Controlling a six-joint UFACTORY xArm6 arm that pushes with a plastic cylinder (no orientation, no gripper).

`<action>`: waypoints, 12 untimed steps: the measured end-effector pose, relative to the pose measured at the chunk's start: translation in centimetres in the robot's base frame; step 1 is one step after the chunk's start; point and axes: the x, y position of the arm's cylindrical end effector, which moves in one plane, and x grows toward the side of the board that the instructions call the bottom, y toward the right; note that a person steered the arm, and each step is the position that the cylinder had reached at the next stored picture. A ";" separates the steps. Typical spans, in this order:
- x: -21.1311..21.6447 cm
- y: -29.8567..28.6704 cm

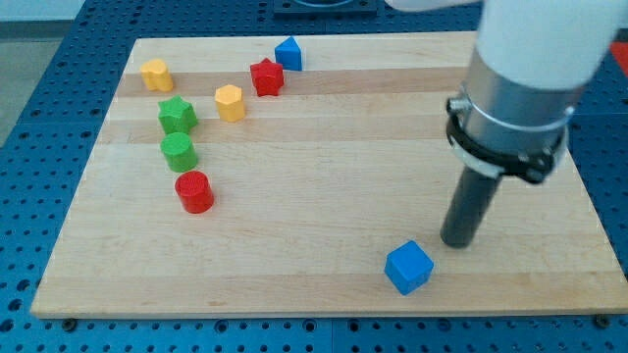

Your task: Move the blue cube near left to the green star

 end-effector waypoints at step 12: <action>-6.7 -36.5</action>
